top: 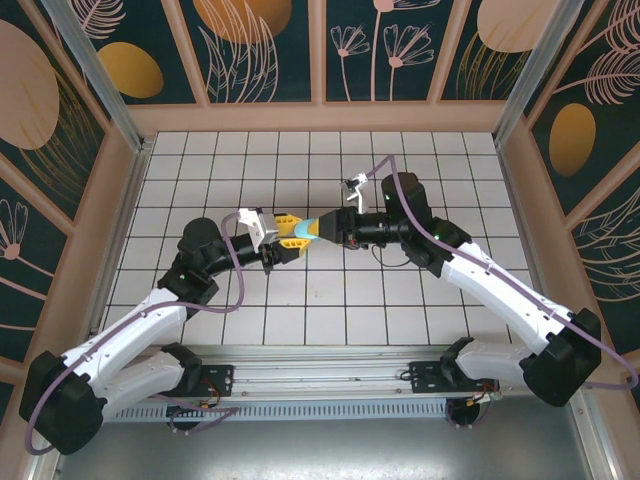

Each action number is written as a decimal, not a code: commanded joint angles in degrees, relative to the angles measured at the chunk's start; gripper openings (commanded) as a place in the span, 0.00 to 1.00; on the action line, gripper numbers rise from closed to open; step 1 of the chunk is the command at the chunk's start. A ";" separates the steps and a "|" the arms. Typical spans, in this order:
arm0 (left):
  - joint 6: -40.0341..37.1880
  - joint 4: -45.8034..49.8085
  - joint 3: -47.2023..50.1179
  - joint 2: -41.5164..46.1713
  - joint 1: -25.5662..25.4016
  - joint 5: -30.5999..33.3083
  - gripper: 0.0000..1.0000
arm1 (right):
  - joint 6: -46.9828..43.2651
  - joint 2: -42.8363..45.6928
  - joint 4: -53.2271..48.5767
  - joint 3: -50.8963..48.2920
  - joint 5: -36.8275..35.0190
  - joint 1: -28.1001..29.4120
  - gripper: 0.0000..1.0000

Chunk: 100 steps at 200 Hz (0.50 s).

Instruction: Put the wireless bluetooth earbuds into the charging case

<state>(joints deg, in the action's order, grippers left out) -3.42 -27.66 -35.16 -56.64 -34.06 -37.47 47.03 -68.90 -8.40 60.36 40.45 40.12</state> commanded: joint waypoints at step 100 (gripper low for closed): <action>5.33 -9.99 2.66 -1.24 0.98 -4.08 0.71 | 19.35 5.30 19.50 -9.76 2.35 -1.61 0.12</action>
<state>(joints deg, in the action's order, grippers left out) -0.12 -32.75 -33.45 -57.08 -33.63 -38.13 60.90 -66.28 3.36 52.62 41.52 39.42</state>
